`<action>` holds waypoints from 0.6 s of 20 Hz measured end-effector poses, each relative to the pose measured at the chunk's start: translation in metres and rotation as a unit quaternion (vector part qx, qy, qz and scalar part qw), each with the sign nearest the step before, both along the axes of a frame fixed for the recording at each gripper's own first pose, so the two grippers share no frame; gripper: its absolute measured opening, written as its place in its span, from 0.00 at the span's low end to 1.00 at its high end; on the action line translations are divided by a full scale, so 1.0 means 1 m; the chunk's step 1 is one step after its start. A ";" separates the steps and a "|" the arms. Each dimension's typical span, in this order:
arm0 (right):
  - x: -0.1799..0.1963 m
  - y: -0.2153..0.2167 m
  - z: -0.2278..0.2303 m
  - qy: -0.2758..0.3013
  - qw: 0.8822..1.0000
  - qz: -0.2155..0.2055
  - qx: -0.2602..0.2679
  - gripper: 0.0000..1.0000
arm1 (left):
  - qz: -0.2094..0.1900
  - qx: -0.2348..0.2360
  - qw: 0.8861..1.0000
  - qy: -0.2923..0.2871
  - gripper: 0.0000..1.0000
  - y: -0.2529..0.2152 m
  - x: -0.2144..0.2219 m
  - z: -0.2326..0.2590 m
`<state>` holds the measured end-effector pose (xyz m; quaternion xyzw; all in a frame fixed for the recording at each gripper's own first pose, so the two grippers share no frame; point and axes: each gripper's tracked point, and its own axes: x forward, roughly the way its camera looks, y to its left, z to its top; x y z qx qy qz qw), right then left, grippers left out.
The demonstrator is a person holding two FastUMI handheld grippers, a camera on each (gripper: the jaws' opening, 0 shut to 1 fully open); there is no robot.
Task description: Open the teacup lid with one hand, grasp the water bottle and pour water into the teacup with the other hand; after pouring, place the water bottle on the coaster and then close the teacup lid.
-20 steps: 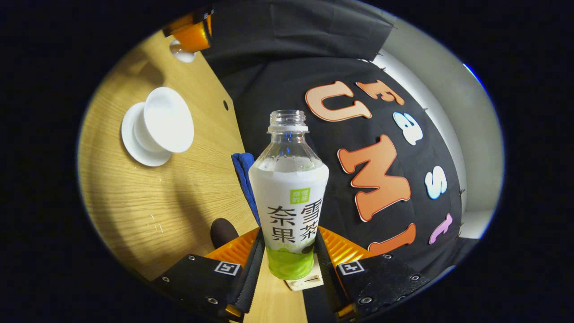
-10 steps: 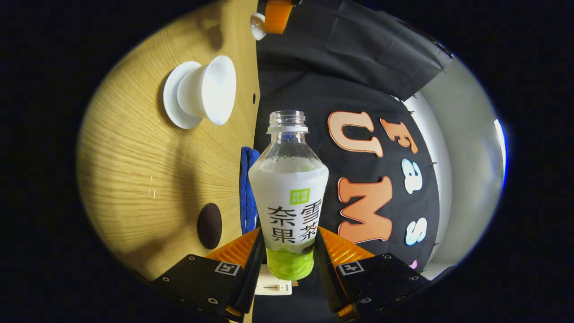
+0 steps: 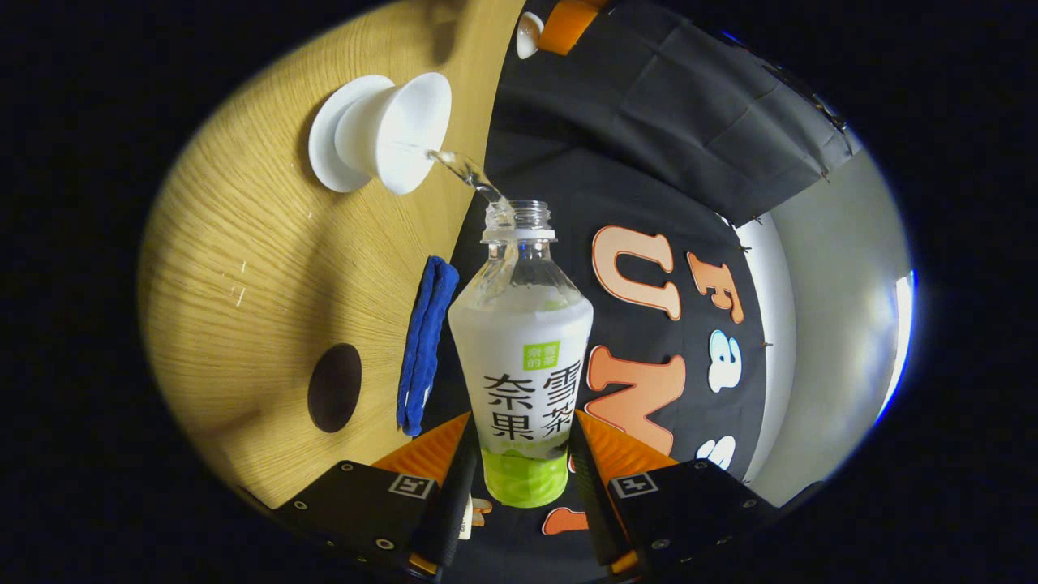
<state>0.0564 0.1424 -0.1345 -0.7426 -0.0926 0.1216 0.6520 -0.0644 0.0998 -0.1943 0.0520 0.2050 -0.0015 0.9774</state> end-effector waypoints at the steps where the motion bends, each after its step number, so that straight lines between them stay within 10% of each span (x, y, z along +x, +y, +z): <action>1: 0.002 0.001 0.006 -0.004 1.000 0.001 0.000 0.64 | 0.002 -0.001 1.000 0.000 0.34 0.001 0.000 0.000; 12: 0.010 0.020 0.034 -0.044 0.998 0.036 -0.032 0.64 | 0.010 -0.002 1.000 0.001 0.31 0.015 0.000 -0.001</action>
